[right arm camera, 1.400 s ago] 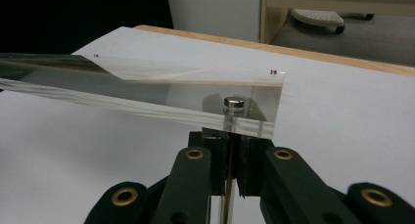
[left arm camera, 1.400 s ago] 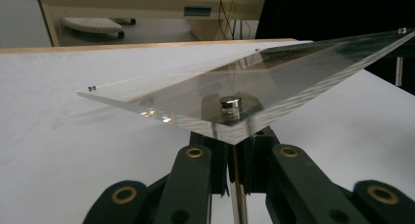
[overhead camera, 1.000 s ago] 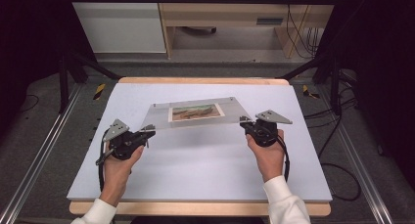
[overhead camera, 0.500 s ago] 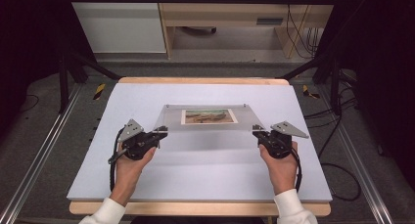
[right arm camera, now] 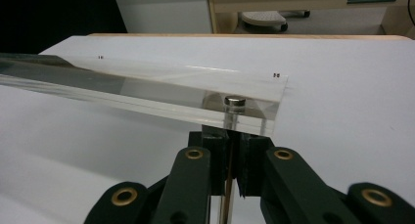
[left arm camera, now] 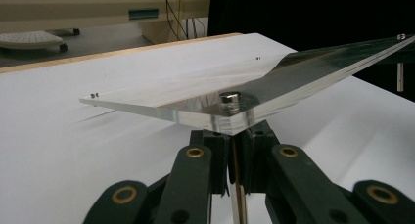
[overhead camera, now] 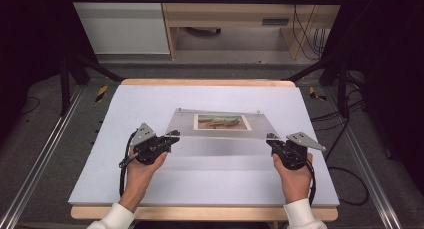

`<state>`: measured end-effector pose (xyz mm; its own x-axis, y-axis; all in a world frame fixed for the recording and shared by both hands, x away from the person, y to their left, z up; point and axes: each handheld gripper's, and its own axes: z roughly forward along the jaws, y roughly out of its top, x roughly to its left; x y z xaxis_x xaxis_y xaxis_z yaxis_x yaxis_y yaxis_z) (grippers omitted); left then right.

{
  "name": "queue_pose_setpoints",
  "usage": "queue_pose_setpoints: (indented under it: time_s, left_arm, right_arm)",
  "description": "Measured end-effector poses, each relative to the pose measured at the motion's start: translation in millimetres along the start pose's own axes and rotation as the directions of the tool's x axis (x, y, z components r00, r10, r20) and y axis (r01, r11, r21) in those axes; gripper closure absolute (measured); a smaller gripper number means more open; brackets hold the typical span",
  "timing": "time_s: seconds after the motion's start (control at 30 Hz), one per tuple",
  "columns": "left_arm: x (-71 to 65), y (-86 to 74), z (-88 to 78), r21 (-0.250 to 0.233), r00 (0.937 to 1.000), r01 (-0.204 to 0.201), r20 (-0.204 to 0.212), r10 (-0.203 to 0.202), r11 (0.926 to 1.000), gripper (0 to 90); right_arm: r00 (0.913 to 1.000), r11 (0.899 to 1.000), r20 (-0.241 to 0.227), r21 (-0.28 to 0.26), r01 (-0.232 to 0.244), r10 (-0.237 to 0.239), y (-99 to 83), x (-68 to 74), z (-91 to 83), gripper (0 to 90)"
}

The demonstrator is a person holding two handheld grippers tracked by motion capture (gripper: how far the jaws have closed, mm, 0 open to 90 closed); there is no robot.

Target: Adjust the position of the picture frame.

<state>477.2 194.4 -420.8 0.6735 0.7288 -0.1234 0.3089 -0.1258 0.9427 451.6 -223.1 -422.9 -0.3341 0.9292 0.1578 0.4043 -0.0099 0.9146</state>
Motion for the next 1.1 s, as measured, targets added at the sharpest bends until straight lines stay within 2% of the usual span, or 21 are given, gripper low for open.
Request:
queue_pose_setpoints:
  time_s: [0.27, 0.57, 0.73, 0.93, 1.03, 1.1]
  left_arm:
    - [1.7, -3.9, -2.2, 0.000, 1.0000, -0.004, -0.003, 0.004, 1.0000, 82.2]
    - [11.2, -10.1, -5.6, -0.002, 0.9998, -0.001, -0.021, 0.000, 1.0000, 82.4]
    - [10.5, -15.4, -4.7, 0.000, 0.9994, 0.000, -0.035, 0.000, 1.0000, 82.3]
    - [9.3, -26.7, -5.2, 0.047, 0.9985, 0.003, -0.055, -0.001, 0.9989, 82.1]
    - [6.4, -32.5, -5.4, 0.073, 0.9978, 0.020, -0.064, -0.015, 0.9971, 82.5]
    - [5.2, -33.3, -5.3, 0.094, 0.9973, 0.014, -0.073, -0.007, 0.9955, 82.7]
  right_arm:
    - [0.9998, 1.000, 0.017, -0.001, 0.003, -0.003, -5.4, 3.7, 1.2, 84.4]
    - [0.9998, 1.000, 0.013, 0.000, 0.014, -0.014, -12.0, 12.7, 9.5, 84.1]
    - [0.9997, 1.000, 0.008, -0.001, 0.021, -0.021, -13.4, 13.1, 11.4, 84.2]
    - [0.9995, 0.999, 0.010, 0.015, 0.031, -0.031, -17.9, 15.5, 12.2, 84.5]
    - [0.9996, 0.999, 0.008, 0.042, 0.028, -0.028, -21.5, 16.0, 12.0, 84.7]
    - [0.9996, 0.997, 0.011, 0.069, 0.025, -0.026, -25.7, 16.5, 12.0, 84.8]
